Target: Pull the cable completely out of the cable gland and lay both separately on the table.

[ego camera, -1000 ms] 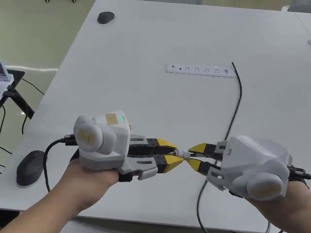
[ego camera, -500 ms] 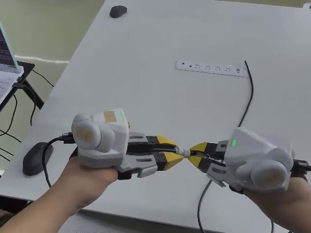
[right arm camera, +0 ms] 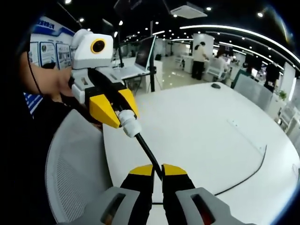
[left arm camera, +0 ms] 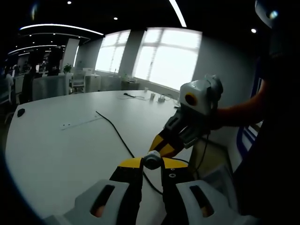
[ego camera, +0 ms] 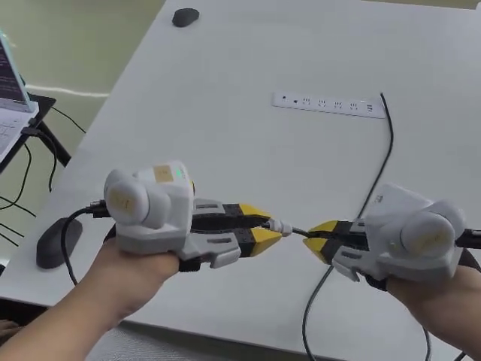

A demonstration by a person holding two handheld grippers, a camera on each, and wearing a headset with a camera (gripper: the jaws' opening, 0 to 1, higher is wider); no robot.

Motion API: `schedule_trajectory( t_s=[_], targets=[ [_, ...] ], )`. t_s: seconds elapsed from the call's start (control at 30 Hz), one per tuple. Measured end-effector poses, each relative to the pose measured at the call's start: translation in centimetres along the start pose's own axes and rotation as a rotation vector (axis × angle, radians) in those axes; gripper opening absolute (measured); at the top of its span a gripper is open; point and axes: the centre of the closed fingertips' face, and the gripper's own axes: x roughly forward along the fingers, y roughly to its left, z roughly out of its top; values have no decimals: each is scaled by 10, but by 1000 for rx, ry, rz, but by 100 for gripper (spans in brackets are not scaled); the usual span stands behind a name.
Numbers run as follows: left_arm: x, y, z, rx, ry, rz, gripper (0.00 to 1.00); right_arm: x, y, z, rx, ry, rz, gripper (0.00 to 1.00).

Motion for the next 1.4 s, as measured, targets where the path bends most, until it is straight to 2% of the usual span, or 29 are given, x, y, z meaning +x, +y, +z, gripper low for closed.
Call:
schedule_trajectory(
  t_s=[0.13, 0.27, 0.53, 0.77, 0.87, 1.03, 1.27, 1.4],
  targets=[
    [-1, -1, 3, -7, -13, 4, 14, -5, -6, -9, 51, 9, -6, 0],
    [-1, -2, 5, -9, -28, 11, 14, -7, -12, -23, 60, 33, -27, 0],
    [-6, 0, -3, -29, -36, 33, 14, -13, -22, -43, 43, 66, -66, 0],
    [-8, 9, -19, -33, -20, 36, 15, -17, -36, -33, 45, 34, -125, 0],
    [-8, 13, -25, -19, -14, 35, 15, -18, -46, -26, 68, 23, -164, 0],
    [-8, 14, -33, 3, 6, 13, 15, -16, -57, -21, 103, 25, -198, 0],
    [-17, 22, -44, 4, 9, -10, 15, 0, -64, -13, 80, 49, -226, 0],
    [-24, 26, -52, 3, 16, -24, 15, 18, -71, -2, 55, 68, -232, 0]
  ],
)
